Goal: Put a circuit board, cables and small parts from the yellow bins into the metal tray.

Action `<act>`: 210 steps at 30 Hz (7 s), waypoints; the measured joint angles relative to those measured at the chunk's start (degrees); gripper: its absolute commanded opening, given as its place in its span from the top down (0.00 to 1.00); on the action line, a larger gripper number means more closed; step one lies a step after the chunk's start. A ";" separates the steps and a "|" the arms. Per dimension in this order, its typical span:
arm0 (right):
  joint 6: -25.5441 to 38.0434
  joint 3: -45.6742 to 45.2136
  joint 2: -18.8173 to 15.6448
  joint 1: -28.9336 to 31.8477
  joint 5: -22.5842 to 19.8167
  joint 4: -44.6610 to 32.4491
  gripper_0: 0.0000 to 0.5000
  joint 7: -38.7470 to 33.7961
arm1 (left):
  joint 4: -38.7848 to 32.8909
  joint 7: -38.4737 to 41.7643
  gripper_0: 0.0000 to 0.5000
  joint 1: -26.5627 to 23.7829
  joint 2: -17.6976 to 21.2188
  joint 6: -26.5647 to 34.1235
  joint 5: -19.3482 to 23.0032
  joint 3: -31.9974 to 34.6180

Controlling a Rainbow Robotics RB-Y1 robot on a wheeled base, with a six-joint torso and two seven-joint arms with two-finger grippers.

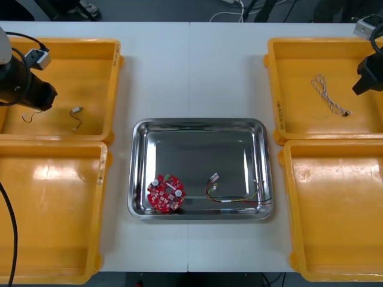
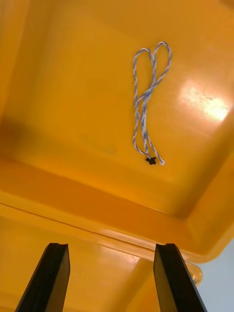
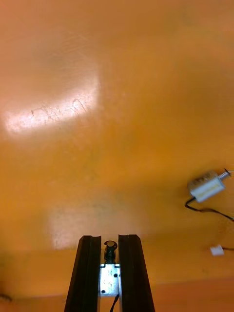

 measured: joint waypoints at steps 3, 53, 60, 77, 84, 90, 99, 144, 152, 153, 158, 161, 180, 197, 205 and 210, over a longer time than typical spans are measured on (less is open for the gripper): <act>0.00 0.00 0.11 -0.68 1.70 2.06 0.00 0.00 | -3.42 0.00 1.00 0.02 0.00 3.17 -0.42 0.00; -25.90 -4.15 8.60 -5.94 9.32 29.16 0.00 0.03 | -41.35 40.10 1.00 8.17 -6.28 12.02 5.51 -31.58; -30.25 -3.97 8.68 -6.35 9.29 33.79 0.00 1.09 | -41.36 40.11 1.00 8.38 -7.35 11.29 5.14 -36.53; -39.60 -4.02 8.92 -7.12 6.21 43.79 0.00 16.76 | -38.76 40.62 1.00 8.55 -8.06 2.59 3.86 -41.85; -40.54 -4.05 9.04 -7.13 5.78 45.63 0.00 16.76 | -34.51 40.85 1.00 8.55 -9.20 -1.08 2.12 -42.71; -43.99 -4.08 9.21 -7.17 2.59 49.33 0.00 16.76 | -33.48 40.85 1.00 8.55 -9.21 -1.30 1.85 -42.89; -45.04 -4.09 9.77 -7.18 2.67 50.17 0.00 16.76 | -30.86 40.85 1.00 8.56 -9.21 -3.59 1.83 -42.89; -42.06 -3.81 10.71 -7.16 2.96 44.73 1.00 18.94 | -39.71 40.92 0.00 8.55 -9.20 6.75 3.46 -41.07; -31.97 -3.92 10.68 -7.16 4.81 37.12 1.00 18.94 | -41.17 40.93 0.00 8.25 -9.17 12.32 5.58 -33.94; -30.88 -4.00 10.68 -7.16 5.00 36.43 1.00 18.94 | -41.18 40.93 0.00 8.07 -9.16 13.12 5.72 -33.03; -24.62 -4.59 10.68 -7.14 6.20 31.53 1.00 18.94 | -41.19 40.92 0.00 6.97 -8.86 17.01 6.31 -28.52; -19.95 -4.70 10.67 -7.14 6.83 27.37 1.00 18.94 | -41.19 40.90 0.00 6.48 -8.30 18.70 6.43 -25.82; -0.15 -6.87 10.23 -1.24 7.77 0.38 1.00 18.90 | -29.52 26.75 0.00 2.49 -3.83 20.38 6.45 -13.98; 0.00 2.72 10.28 0.66 -3.18 -17.59 1.00 18.90 | -13.32 25.06 0.00 -0.75 -3.29 8.33 2.72 -11.19; 0.00 9.37 11.12 0.68 -7.58 -19.71 1.00 18.90 | -7.74 18.04 0.00 -0.77 -3.23 3.76 2.71 -10.13; -1.77 12.83 11.62 0.72 -8.75 -19.72 1.00 18.91 | -5.81 14.54 0.00 -0.77 -3.22 1.91 2.71 -10.13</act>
